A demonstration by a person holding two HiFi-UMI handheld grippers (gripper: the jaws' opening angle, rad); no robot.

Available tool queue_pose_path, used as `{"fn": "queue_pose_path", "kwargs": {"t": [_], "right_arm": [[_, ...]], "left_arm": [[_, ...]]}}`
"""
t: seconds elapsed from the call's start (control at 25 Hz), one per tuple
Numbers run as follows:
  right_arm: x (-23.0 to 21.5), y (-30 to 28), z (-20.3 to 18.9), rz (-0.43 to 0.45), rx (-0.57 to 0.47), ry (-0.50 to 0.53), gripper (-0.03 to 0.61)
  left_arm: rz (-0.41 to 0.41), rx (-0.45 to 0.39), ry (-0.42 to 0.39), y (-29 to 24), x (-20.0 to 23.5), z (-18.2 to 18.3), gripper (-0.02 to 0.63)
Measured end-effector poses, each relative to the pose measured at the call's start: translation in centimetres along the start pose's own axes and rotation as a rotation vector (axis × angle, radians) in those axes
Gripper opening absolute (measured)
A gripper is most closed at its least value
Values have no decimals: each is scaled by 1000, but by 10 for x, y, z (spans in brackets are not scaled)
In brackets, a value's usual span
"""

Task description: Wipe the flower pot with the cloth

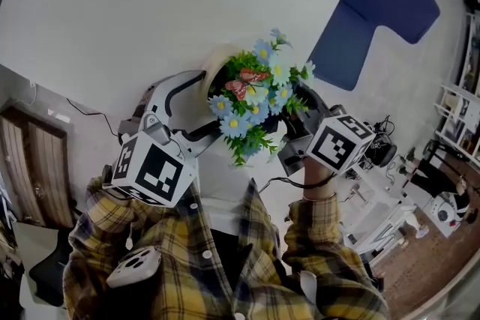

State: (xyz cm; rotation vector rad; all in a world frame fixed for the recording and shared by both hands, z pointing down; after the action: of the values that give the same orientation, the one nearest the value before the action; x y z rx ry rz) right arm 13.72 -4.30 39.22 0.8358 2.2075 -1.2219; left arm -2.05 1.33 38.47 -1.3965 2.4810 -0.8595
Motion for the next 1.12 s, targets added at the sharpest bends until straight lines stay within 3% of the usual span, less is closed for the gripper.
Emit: {"fn": "queue_pose_path", "kwargs": {"t": [0.52,0.84,1.12], "right_arm": [[-6,-37,44,223,285,207,17],[26,-65,37,356,447,319,17],[24,-83,53,404,515,352,17]], "left_arm": [[-222,70,-179,-4,15,5,373],[-398,122,-335,17,15,-5,373],[-552,197,-428,0,35,9,374]]}}
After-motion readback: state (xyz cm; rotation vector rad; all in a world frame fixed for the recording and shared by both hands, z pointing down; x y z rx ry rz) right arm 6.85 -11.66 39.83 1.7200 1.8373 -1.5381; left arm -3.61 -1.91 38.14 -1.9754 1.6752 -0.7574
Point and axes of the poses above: the fingertips, and each gripper's own axes: y backward along the fingers, x to its left, z out of its top, the point moved 5 cm from there along y, backward along the fingers, and after that the axes turned 5 degrees about z, right-handed, at the moved point
